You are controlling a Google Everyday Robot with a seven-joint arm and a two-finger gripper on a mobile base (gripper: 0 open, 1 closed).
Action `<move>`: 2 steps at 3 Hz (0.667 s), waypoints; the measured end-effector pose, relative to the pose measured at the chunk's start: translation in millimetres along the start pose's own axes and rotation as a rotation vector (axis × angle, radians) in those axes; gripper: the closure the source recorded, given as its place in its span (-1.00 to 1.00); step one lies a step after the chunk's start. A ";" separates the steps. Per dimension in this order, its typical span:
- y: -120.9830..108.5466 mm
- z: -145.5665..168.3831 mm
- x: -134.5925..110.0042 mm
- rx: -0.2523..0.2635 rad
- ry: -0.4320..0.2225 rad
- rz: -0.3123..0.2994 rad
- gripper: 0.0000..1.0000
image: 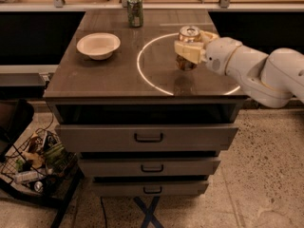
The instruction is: Move orange can near green can
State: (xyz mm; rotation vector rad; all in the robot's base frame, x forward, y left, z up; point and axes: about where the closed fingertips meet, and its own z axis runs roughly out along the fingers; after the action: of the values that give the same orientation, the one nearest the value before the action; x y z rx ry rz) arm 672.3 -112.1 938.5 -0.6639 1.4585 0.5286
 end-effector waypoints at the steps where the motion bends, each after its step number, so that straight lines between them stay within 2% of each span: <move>1: -32.2 31.6 -44.5 0.023 -0.016 0.008 1.00; 2: -67.6 74.5 -77.7 0.054 -0.022 0.032 1.00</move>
Offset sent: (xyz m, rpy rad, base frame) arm 0.1921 0.0342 0.1092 0.0287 0.0579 -0.0882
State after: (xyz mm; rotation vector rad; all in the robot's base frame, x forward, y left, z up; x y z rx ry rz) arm 768.3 -103.7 1021.4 -0.5914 1.4601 0.5185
